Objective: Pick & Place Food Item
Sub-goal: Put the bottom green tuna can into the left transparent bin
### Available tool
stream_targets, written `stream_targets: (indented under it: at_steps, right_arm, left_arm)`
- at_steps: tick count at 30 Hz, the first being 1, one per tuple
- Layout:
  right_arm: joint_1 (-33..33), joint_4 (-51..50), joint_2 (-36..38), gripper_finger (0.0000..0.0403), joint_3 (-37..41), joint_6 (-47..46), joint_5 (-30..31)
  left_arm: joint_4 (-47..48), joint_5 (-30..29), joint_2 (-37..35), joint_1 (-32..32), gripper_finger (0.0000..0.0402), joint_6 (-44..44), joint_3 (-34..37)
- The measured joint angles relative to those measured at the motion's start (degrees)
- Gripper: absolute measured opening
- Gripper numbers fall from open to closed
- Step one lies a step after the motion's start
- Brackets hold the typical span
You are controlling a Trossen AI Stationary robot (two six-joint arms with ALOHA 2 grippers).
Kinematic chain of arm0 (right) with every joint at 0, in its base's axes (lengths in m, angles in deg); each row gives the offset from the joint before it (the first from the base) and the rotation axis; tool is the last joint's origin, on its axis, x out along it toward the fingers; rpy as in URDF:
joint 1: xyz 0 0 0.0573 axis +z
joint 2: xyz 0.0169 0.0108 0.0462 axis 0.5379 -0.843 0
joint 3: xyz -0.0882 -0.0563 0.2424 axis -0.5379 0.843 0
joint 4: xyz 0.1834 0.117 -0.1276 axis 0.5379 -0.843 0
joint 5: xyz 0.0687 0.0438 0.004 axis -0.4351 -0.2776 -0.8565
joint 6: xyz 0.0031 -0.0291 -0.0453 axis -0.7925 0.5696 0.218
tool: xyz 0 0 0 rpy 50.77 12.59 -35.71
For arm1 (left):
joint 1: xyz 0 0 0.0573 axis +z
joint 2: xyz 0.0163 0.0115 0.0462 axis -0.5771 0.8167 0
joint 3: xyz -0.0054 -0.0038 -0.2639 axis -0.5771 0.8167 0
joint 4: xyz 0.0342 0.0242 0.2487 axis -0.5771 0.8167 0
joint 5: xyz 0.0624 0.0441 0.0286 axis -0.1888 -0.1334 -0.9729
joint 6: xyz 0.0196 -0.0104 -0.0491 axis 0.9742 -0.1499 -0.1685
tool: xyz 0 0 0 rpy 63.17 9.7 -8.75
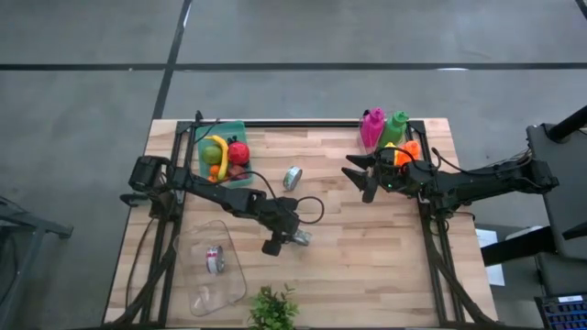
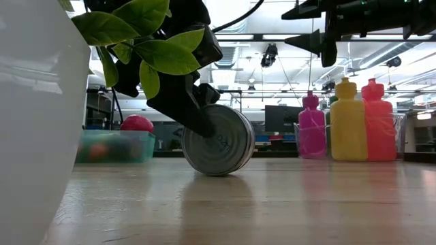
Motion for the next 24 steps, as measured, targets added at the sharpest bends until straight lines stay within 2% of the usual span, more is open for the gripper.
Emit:
stream_targets:
  at_steps: [9,17,24]
  right_arm:
    - [0.0,0.0,0.0,0.0276,0.0,0.0,0.0]
    - [0.0,0.0,0.0,0.0276,0.0,0.0,0.0]
    - [0.0,0.0,0.0,0.0276,0.0,0.0,0.0]
  left_arm:
    - [0.0,0.0,0.0,0.0,0.0161,0.0,0.0]
    - [0.0,0.0,0.0,0.1,0.0147,0.0,0.0]
    - [0.0,0.0,0.0,0.1,0.016,0.1,0.0]
